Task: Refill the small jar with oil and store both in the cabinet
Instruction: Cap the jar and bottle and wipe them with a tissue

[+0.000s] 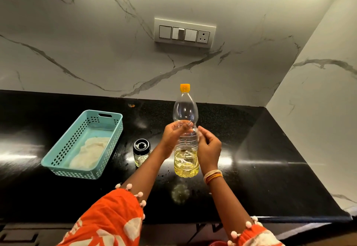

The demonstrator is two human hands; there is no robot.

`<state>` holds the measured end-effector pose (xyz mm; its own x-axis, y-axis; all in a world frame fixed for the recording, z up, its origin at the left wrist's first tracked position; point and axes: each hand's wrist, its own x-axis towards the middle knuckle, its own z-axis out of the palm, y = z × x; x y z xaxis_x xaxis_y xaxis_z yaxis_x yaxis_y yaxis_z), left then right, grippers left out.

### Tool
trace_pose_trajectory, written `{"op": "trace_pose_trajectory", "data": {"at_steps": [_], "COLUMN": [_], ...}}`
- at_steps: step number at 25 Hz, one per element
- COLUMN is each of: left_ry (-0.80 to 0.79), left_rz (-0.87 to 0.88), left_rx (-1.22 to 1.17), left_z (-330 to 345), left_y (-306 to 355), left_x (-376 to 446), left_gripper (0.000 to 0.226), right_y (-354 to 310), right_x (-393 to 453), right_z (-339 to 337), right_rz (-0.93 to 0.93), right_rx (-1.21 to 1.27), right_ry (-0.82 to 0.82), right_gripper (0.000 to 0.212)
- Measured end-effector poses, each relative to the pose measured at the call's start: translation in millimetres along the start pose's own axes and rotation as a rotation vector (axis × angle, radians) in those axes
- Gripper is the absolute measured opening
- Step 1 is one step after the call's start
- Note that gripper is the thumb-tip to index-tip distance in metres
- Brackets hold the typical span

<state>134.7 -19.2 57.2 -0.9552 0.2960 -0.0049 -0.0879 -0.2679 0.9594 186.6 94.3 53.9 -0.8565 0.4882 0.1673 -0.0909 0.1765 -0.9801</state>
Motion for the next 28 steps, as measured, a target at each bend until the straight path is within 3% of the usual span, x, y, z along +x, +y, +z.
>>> {"op": "trace_pose_trajectory", "data": {"at_steps": [2,5,8,10,13,16,19,21,23,25,28], "left_ry": [-0.033,-0.088,-0.168,-0.224,-0.178,0.067,0.338,0.357,0.293,0.267,0.194], "left_rz": [0.002,-0.010,-0.047,-0.065,-0.066,-0.019,-0.012,-0.014,-0.004,-0.013,0.002], "left_rx": [-0.009,0.012,-0.005,-0.042,-0.054,0.139,0.164,0.118,0.068,0.001,-0.039], "left_z": [0,-3,-7,-7,-1,9,23,22,18,14,6], "left_y": [6,14,15,15,18,22,24,25,25,27,30], "left_x": [-1,-1,-1,-1,1,6,5,7,6,4,3], "left_gripper": [0.072,0.097,0.092,0.081,0.056,0.032,0.027,0.034,0.036,0.027,0.023], "right_y": [3,16,19,21,16,10,6,5,0,-2,13], "right_x": [-5,-13,-13,-12,-10,-10,-20,-22,-19,-10,0], "right_z": [1,-8,-23,-22,-15,-9,-2,-1,-2,-3,-12], "right_rz": [0.043,0.292,0.401,0.300,0.235,-0.011,-0.242,-0.334,-0.349,-0.277,0.005], "right_rx": [0.030,0.218,0.232,0.033,-0.037,-0.398,-0.642,-0.515,-0.271,-0.075,0.121], "right_ry": [-0.059,-0.258,-0.555,-0.631,-0.486,-0.316,-0.161,-0.176,-0.223,-0.251,-0.294], "right_gripper": [0.028,0.028,0.023,0.049,0.059,0.062,0.082,0.086,0.068,0.048,0.031]}}
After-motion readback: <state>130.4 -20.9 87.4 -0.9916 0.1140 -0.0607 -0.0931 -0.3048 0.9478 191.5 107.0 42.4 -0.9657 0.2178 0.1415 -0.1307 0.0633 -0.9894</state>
